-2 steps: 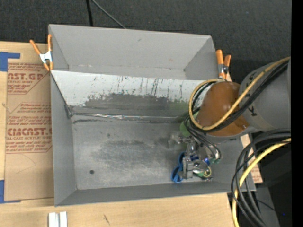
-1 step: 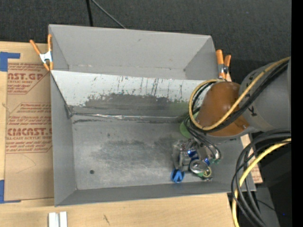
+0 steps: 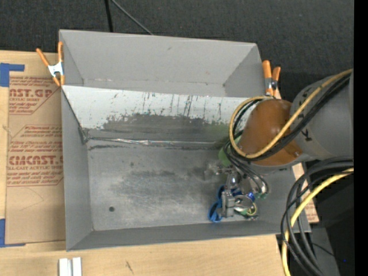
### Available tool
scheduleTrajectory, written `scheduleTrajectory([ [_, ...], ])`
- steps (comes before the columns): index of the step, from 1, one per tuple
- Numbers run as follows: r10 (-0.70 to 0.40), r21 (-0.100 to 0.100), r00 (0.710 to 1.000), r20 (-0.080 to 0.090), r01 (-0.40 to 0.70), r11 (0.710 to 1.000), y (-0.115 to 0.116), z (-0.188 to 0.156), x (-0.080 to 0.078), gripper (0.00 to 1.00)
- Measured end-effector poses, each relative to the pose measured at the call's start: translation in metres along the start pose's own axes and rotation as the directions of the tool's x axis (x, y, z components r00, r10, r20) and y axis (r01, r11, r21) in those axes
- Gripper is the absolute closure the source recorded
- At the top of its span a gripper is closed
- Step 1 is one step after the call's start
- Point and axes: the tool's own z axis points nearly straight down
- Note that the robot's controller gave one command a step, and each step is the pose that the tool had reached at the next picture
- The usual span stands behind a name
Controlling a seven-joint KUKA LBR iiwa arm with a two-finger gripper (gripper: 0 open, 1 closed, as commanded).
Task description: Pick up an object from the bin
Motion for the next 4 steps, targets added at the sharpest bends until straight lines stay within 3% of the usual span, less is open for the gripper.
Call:
scheduleTrajectory([
  [1, 0.0, 0.0, 1.0, -0.001, 0.0, 1.0, 0.0, 0.0, 0.0, 1.0],
  [2, 0.0, 0.0, 1.0, 0.0, 0.0, 1.0, 0.0, 0.0, 0.0, 0.0],
  [3, -0.344, 0.003, 0.939, 0.003, 0.344, 0.939, -0.035, 0.0, 0.023, 0.0],
  [4, -0.344, 0.001, 0.939, 0.003, 0.344, 0.939, -0.034, 0.0, 0.023, 1.0],
])
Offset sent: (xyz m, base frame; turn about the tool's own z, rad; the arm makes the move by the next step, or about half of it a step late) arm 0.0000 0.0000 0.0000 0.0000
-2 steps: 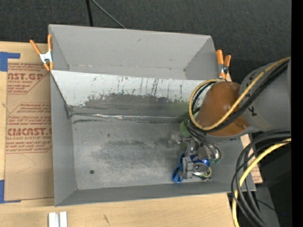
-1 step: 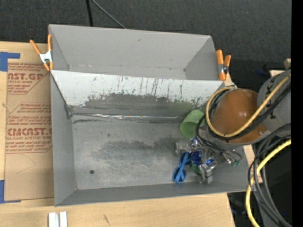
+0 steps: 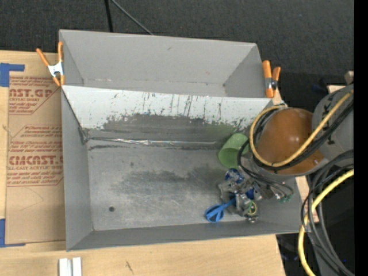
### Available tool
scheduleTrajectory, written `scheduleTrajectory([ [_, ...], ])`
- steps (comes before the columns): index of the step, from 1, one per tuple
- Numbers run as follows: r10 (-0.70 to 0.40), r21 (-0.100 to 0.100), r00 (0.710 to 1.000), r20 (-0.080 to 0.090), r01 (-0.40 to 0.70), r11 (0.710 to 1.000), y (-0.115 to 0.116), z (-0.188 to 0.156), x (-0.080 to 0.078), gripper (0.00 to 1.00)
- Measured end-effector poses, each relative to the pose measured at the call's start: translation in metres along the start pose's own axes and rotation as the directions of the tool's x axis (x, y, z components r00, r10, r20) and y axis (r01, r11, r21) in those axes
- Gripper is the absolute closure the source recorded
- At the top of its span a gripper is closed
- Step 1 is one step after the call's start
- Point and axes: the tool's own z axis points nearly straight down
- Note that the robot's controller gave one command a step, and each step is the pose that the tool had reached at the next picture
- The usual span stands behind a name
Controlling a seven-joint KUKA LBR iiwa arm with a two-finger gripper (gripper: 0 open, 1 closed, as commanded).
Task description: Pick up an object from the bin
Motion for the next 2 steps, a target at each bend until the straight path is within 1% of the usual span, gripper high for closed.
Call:
scheduleTrajectory([
  [1, -0.033, 0.004, 0.999, 0.003, 0.033, 0.999, 0.013, -0.119, -0.001, 1.0],
  [2, -0.177, 0.006, 0.984, 0.001, 0.177, 0.984, -0.012, -0.192, 0.014, 1.0],
])
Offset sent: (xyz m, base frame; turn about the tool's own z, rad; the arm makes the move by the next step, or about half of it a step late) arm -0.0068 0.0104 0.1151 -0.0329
